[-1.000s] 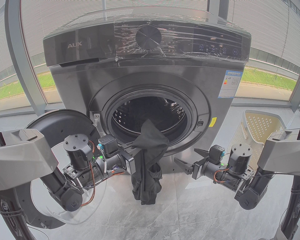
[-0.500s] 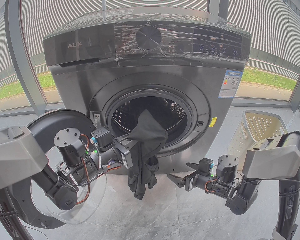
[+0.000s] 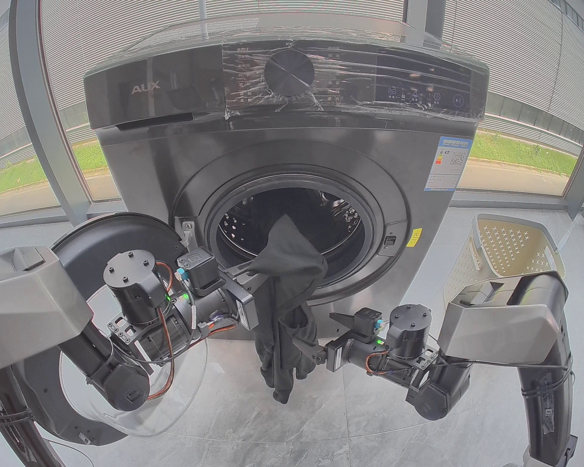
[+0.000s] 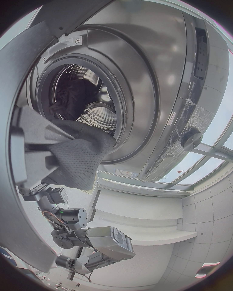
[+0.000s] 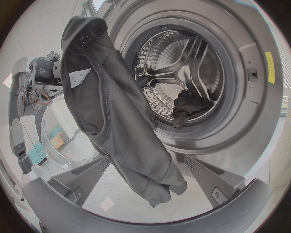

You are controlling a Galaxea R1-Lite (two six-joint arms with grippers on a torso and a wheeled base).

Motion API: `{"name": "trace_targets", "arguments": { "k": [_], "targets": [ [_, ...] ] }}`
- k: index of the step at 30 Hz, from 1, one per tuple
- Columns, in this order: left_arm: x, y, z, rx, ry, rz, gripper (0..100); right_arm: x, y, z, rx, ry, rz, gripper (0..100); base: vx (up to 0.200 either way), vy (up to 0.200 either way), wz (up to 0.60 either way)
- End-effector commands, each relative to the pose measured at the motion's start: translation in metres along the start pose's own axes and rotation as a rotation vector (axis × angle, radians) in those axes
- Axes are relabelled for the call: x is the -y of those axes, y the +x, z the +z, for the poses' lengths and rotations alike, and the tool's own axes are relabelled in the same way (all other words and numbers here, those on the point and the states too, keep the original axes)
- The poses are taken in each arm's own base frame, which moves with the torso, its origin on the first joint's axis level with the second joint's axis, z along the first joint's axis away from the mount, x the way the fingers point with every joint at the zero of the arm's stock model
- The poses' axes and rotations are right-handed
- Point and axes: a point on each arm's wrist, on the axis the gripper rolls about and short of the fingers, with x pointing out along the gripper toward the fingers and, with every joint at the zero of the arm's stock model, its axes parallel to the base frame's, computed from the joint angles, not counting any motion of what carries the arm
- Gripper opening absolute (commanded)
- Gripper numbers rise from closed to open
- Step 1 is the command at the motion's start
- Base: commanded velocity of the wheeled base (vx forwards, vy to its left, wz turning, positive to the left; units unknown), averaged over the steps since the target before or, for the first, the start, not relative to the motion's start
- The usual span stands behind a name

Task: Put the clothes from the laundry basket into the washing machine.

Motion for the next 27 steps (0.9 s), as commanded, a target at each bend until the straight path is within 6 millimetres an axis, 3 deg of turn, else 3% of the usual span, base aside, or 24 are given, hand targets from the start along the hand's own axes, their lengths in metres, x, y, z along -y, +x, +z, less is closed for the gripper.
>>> {"name": "trace_targets", "arguments": {
  "k": [1, 10, 20, 27],
  "targets": [
    [0.000, 0.000, 0.000, 0.000, 0.000, -0.001, 0, -0.008, 0.014, -0.006, 0.017, -0.006, 0.029, 100, 0.000, 0.000, 0.00],
    [0.001, -0.002, -0.002, -0.009, -0.001, -0.001, 0, -0.011, 0.022, 0.002, 0.059, -0.011, 0.045, 100, 0.000, 0.000, 0.00],
    [-0.002, 0.000, -0.002, -0.005, 0.000, 0.006, 0, -0.018, 0.003, -0.014, -0.037, 0.002, 0.049, 100, 0.000, 0.000, 0.00],
    [-0.001, -0.001, -0.003, -0.010, -0.002, 0.005, 0, -0.020, 0.017, 0.000, 0.040, -0.010, 0.057, 100, 0.000, 0.000, 0.00]
  ]
}}
